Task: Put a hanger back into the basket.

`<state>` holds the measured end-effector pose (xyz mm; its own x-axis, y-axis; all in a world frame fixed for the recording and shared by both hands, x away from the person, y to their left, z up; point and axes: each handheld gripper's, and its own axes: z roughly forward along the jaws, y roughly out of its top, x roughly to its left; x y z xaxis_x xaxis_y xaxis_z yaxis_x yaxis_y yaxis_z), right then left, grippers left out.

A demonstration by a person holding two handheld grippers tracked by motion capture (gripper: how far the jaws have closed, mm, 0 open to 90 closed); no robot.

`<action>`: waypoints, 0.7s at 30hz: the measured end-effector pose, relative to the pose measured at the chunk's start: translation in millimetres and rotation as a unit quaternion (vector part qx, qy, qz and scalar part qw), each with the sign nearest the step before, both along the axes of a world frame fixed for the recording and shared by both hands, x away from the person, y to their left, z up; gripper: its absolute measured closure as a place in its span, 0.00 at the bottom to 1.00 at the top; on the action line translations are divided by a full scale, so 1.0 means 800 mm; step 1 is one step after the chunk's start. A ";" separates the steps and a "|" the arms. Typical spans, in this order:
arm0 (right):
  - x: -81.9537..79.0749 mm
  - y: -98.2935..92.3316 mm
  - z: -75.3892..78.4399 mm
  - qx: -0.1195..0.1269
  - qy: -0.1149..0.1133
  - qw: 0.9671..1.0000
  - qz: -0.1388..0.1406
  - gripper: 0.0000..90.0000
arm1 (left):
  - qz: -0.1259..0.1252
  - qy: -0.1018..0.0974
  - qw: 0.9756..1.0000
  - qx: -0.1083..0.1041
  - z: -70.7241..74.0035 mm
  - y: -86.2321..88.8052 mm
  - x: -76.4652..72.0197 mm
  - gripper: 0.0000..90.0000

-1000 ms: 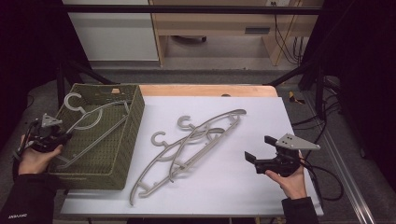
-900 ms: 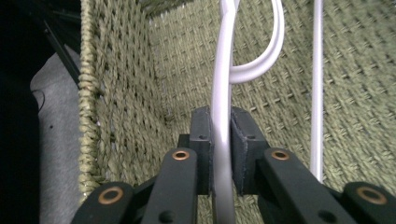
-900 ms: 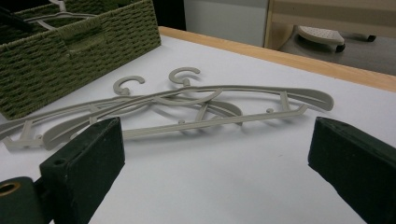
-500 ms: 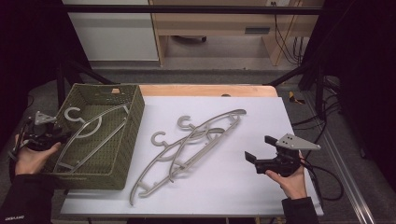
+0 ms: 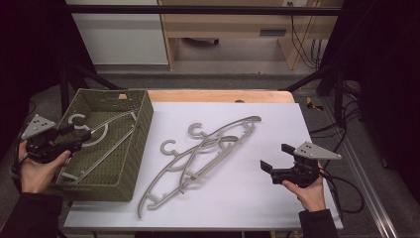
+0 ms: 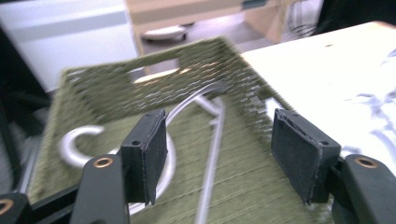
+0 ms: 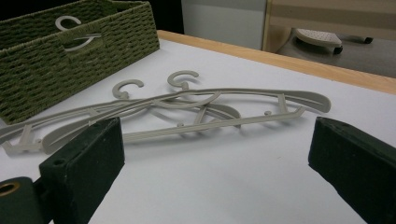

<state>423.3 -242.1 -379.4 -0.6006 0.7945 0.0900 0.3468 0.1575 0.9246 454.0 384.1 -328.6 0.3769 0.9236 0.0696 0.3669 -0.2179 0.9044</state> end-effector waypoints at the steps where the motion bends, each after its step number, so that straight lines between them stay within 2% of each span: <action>1: 0.000 0.000 0.000 0.000 0.000 1.000 0.000 0.04 | -0.005 -0.005 1.000 -0.002 0.000 -0.007 -0.003 0.40; 3: 0.000 0.000 0.000 -0.001 -0.001 1.000 -0.001 0.04 | -0.021 -0.013 1.000 -0.018 -0.001 -0.021 -0.008 0.39; 7: 0.000 0.000 -0.001 -0.001 0.000 1.000 -0.001 0.04 | -0.042 -0.008 0.998 -0.036 -0.005 -0.050 -0.015 0.32; 8: 0.000 0.000 -0.001 -0.001 0.000 1.000 -0.001 0.04 | -0.042 -0.008 0.998 -0.036 -0.005 -0.050 -0.015 0.30; 9: 0.000 -0.001 0.000 -0.001 0.000 1.000 -0.001 0.04 | -0.053 -0.011 0.997 -0.047 -0.007 -0.063 -0.019 0.30; 10: 0.000 -0.001 0.000 -0.001 0.000 1.000 -0.001 0.04 | -0.053 -0.011 0.997 -0.047 -0.007 -0.063 -0.019 0.29; 11: 0.000 -0.001 0.000 0.000 -0.002 1.000 -0.001 0.04 | -0.063 -0.015 0.997 -0.049 -0.010 -0.077 -0.022 0.27; 14: -0.001 -0.002 0.000 0.002 -0.003 1.000 -0.002 0.04 | -0.078 -0.017 0.996 -0.041 -0.015 -0.098 -0.026 0.21; 16: -0.001 -0.001 0.000 0.006 -0.002 1.000 -0.002 0.04 | -0.084 -0.015 0.996 -0.038 -0.016 -0.105 -0.027 0.18; 17: -0.002 -0.002 0.000 0.006 -0.004 1.000 -0.003 0.04 | -0.093 -0.012 0.995 -0.037 -0.019 -0.118 -0.028 0.16; 18: -0.002 -0.002 0.000 0.006 -0.004 1.000 -0.003 0.04 | -0.093 -0.012 0.995 -0.037 -0.019 -0.118 -0.028 0.16; 19: -0.002 -0.003 -0.001 0.006 -0.003 1.000 -0.003 0.04 | -0.104 -0.010 0.994 -0.035 -0.022 -0.132 -0.029 0.16; 20: -0.002 -0.003 -0.001 0.006 -0.003 1.000 -0.003 0.04 | -0.104 -0.010 0.994 -0.035 -0.022 -0.132 -0.029 0.15; 21: -0.001 -0.002 -0.002 0.004 -0.002 1.000 -0.003 0.04 | -0.117 -0.006 0.993 -0.030 -0.024 -0.146 -0.029 0.15</action>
<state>422.1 -244.1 -380.8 -0.5968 0.7969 0.0934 0.3433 0.1485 0.9274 430.9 267.5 -348.1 0.5816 0.8131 0.0240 0.3009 -0.2425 0.9223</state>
